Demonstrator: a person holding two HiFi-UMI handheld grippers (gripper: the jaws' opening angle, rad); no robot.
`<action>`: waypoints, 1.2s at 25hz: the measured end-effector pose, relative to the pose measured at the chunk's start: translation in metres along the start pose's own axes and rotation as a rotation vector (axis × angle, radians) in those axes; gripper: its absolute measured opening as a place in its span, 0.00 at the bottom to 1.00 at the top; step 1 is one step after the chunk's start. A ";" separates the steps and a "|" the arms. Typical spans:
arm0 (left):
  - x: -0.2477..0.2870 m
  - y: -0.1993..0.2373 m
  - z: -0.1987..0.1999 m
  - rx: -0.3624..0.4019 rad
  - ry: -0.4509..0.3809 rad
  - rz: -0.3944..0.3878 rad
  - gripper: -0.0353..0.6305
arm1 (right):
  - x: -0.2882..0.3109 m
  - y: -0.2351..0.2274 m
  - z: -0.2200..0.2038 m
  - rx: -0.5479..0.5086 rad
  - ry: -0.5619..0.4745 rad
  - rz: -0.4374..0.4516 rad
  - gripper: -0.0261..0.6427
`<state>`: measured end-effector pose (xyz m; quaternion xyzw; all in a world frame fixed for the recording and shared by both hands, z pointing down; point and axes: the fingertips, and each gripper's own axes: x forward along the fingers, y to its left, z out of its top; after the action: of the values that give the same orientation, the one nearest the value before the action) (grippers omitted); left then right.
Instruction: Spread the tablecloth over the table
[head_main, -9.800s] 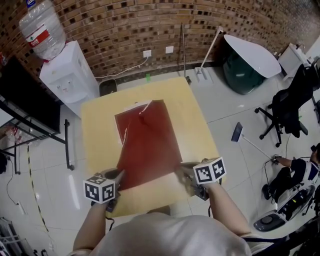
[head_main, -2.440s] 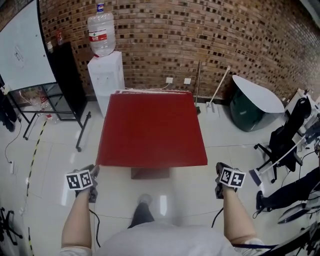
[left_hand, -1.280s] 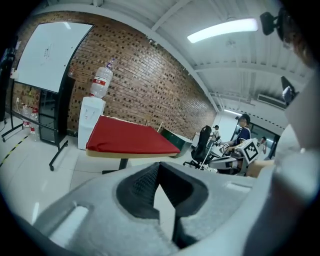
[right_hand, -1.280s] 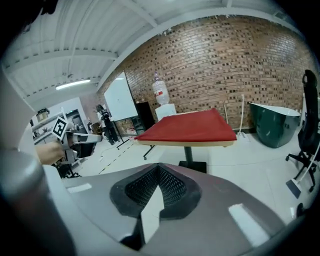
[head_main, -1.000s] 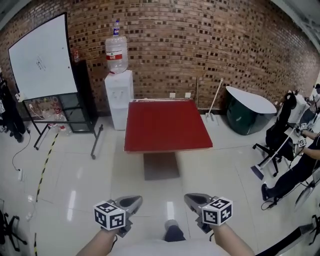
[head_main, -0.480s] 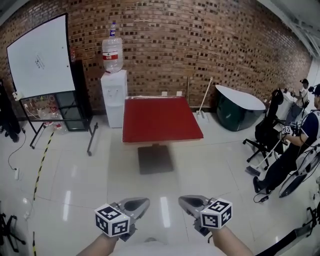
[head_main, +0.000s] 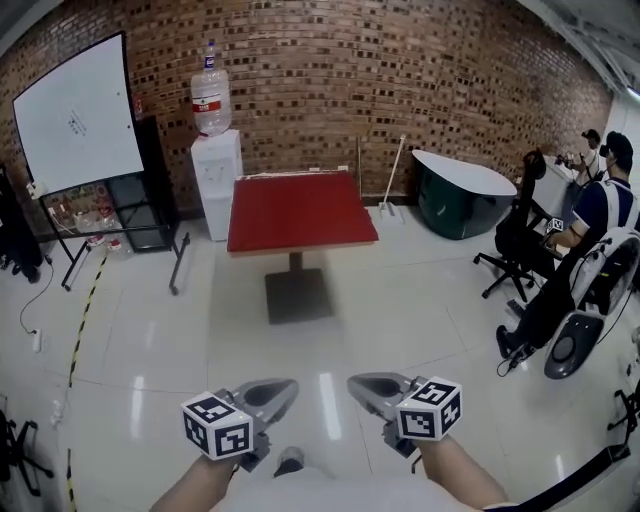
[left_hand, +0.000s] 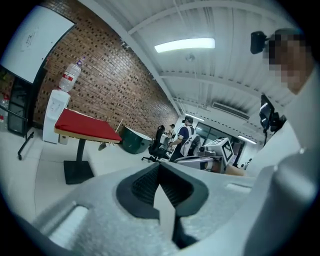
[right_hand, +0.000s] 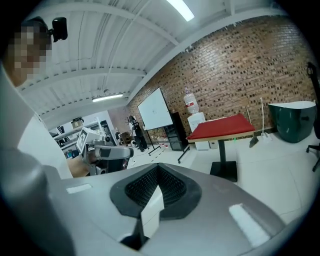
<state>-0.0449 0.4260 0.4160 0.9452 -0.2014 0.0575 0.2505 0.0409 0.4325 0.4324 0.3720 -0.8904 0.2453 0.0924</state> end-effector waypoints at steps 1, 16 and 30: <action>0.001 -0.012 -0.002 0.014 -0.001 0.003 0.06 | -0.012 0.003 -0.002 0.000 -0.007 0.004 0.04; -0.011 -0.074 -0.013 0.106 -0.018 0.047 0.06 | -0.064 0.038 -0.013 -0.080 -0.041 0.026 0.04; -0.017 -0.071 -0.018 0.164 0.006 0.087 0.06 | -0.055 0.045 -0.015 -0.084 -0.023 0.033 0.04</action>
<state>-0.0321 0.4970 0.3961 0.9527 -0.2362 0.0875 0.1703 0.0474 0.5013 0.4093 0.3560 -0.9070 0.2047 0.0935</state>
